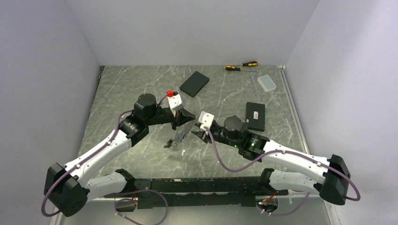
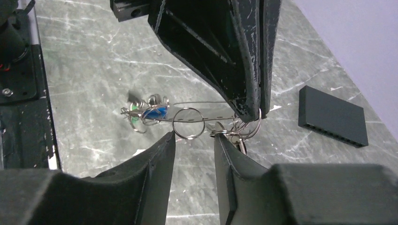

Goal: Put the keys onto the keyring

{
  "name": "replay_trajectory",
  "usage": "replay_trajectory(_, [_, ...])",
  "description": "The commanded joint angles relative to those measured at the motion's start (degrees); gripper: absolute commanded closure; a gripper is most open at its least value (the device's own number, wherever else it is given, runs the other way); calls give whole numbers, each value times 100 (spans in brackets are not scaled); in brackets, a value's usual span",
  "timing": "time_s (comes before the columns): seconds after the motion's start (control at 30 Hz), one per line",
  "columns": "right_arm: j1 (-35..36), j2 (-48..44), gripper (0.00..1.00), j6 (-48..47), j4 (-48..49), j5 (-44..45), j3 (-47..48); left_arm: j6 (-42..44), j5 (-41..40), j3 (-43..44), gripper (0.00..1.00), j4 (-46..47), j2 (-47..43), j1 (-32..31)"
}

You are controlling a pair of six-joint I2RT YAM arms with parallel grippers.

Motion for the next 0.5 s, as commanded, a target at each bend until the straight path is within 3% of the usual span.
replay_trajectory(0.0, [160, -413, 58, 130, -515, -343, 140, 380, 97, 368, 100, 655, -135, -2])
replay_trajectory(0.1, [146, -981, 51, 151, -675, 104, 6, 618, 241, 307, 100, 482, -227, 3])
replay_trajectory(0.2, [72, -1355, 50, 185, -840, 384, -102, 673, 464, 197, 100, 555, -307, 4])
replay_trajectory(0.47, [-426, -1408, 51, 652, -829, -536, 94, 615, 999, -155, 100, 1079, -447, 6])
